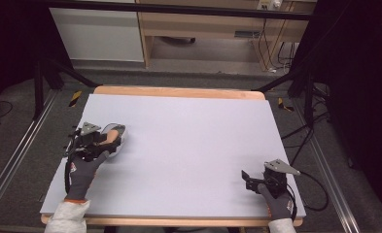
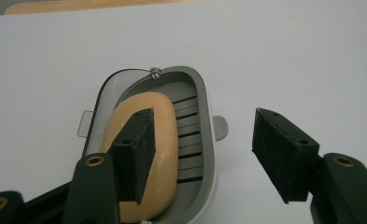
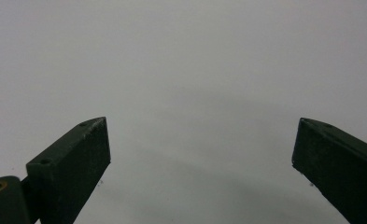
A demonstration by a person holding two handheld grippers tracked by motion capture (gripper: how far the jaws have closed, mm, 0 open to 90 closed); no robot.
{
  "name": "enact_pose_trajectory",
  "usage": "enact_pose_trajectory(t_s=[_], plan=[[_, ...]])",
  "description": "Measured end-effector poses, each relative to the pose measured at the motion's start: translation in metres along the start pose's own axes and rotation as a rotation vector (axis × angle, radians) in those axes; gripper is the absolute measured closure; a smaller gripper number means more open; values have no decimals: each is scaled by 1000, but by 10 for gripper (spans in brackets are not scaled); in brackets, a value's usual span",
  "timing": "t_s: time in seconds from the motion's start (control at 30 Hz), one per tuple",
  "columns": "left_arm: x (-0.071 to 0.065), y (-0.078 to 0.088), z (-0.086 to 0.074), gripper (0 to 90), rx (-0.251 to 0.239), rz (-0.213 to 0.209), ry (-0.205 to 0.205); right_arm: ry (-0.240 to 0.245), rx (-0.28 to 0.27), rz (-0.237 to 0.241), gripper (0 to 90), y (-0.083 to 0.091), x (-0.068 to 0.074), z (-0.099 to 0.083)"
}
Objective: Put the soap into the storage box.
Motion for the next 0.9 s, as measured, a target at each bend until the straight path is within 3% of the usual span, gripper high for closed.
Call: enact_pose_trajectory(t_s=[0.53, 0.57, 0.67, 0.9], plan=[[-21, 16, -26, 352, 1, -38, -46, -11, 4, -10, 48, 2, -2, -2], [-22, 17, -28, 344, 1, -37, -48, 4, 1, -20, 48, 1, -4, -2], [-24, 21, -33, 319, -9, -45, -46, -14, 7, -18, 48, 2, -4, -3], [-21, 24, -53, 263, 14, -45, -46, -6, 17, -41, 47, 2, -8, -6]])
Point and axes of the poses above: each handheld gripper's, and its own axes: y roughly backward along the jaws, z roughly out of its top, x roughly to its left, the point moved 7 cm from there along -y, roughly forward along the jaws, and after that the axes turned 9 degrees about y, right-handed, at the moved point
